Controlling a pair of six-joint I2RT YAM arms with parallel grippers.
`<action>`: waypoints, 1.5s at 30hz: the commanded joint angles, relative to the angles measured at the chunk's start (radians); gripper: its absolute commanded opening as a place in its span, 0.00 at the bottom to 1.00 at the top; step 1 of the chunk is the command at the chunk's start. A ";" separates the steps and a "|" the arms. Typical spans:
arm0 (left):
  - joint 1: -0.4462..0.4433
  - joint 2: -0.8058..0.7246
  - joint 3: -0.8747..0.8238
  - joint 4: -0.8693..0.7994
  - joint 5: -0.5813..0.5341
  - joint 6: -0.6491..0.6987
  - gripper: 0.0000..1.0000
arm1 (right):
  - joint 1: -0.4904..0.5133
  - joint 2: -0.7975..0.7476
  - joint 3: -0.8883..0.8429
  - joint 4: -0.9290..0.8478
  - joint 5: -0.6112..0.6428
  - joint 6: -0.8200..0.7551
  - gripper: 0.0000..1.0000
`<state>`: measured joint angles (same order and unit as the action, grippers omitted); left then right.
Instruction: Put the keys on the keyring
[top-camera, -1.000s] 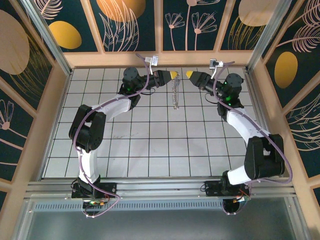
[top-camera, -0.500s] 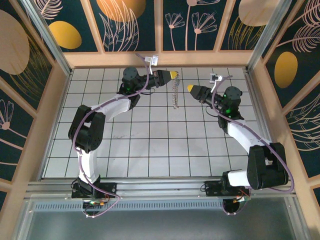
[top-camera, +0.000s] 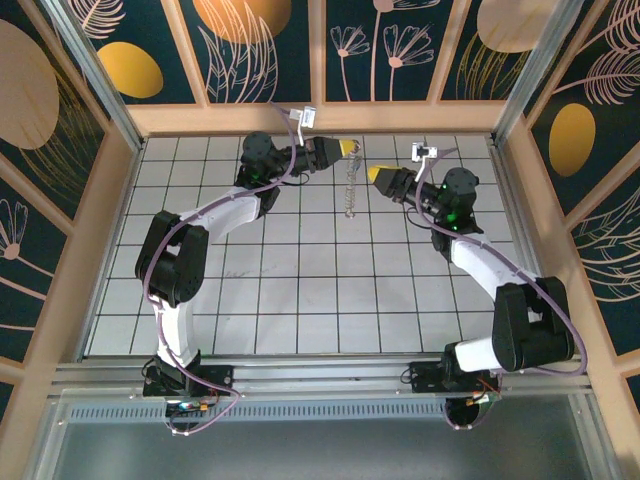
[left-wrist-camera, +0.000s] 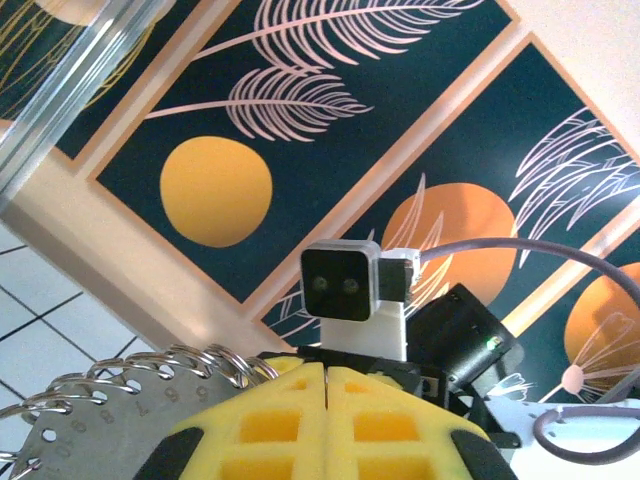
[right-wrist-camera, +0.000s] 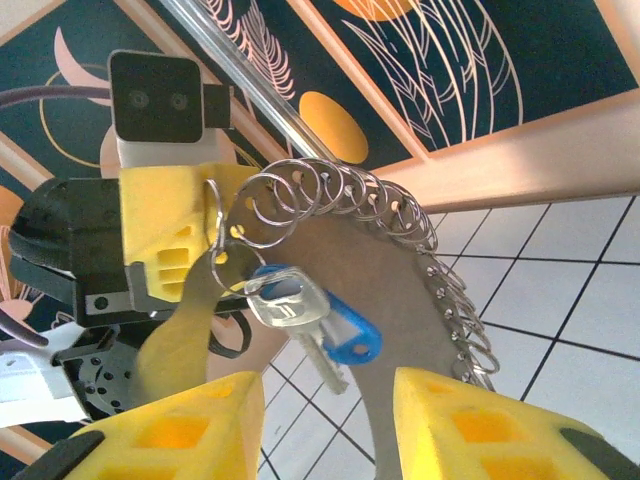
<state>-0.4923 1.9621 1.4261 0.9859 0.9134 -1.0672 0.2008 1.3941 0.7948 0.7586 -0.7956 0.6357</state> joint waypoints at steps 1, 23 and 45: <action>-0.006 -0.012 0.049 0.107 0.025 -0.049 0.00 | 0.014 0.027 0.058 0.029 -0.037 -0.039 0.39; -0.009 -0.003 0.071 0.120 0.044 -0.074 0.00 | 0.067 0.095 0.159 0.048 -0.103 -0.051 0.27; -0.008 -0.015 0.075 0.118 0.058 -0.071 0.00 | 0.057 -0.090 0.030 -0.133 -0.038 -0.204 0.35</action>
<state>-0.4969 1.9621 1.4631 1.0443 0.9508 -1.1313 0.2615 1.3319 0.8288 0.6682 -0.8703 0.4950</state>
